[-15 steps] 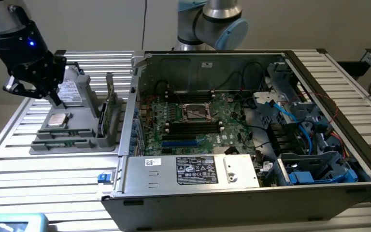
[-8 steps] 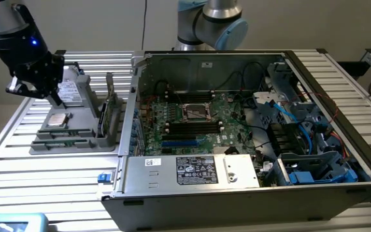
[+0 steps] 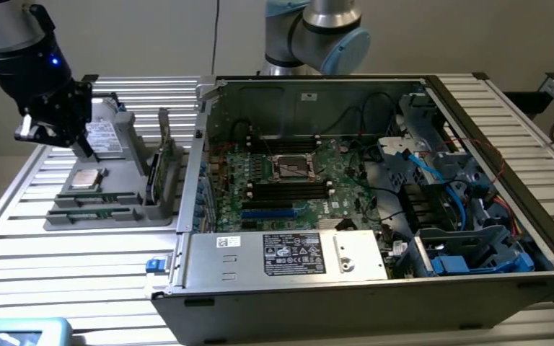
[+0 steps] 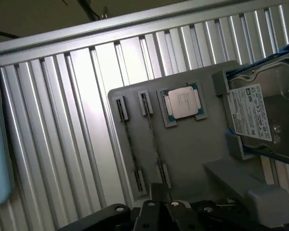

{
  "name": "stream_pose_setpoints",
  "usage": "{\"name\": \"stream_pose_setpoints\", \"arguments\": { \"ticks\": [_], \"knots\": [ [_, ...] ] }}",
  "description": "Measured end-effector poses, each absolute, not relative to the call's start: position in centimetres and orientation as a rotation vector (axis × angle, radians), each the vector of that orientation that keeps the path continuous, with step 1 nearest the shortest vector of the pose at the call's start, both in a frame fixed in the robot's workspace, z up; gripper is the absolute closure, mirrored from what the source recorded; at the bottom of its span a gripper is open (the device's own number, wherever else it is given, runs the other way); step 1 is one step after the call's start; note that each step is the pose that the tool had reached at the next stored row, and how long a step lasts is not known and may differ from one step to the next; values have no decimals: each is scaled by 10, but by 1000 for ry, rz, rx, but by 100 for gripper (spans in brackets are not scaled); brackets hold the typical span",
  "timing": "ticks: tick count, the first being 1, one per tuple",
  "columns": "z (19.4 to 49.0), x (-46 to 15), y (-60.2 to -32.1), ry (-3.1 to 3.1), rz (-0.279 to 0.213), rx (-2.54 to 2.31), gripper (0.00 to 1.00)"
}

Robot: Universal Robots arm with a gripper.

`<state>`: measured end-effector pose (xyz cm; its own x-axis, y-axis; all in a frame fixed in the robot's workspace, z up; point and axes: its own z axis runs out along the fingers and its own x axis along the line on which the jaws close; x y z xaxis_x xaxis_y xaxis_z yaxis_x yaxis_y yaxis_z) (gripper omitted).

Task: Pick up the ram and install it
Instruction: 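Pick up the ram and move it above insertion slot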

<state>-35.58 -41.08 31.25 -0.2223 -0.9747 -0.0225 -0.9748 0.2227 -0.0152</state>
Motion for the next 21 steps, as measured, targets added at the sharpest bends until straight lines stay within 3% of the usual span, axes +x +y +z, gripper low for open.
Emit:
{"name": "stream_pose_setpoints", "arguments": {
  "ticks": [19,21],
  "knots": [
    [311,-356,-417,2204,1,-2192,88],
    [311,-356,-420,2204,2,-2192,76]
  ]
}}
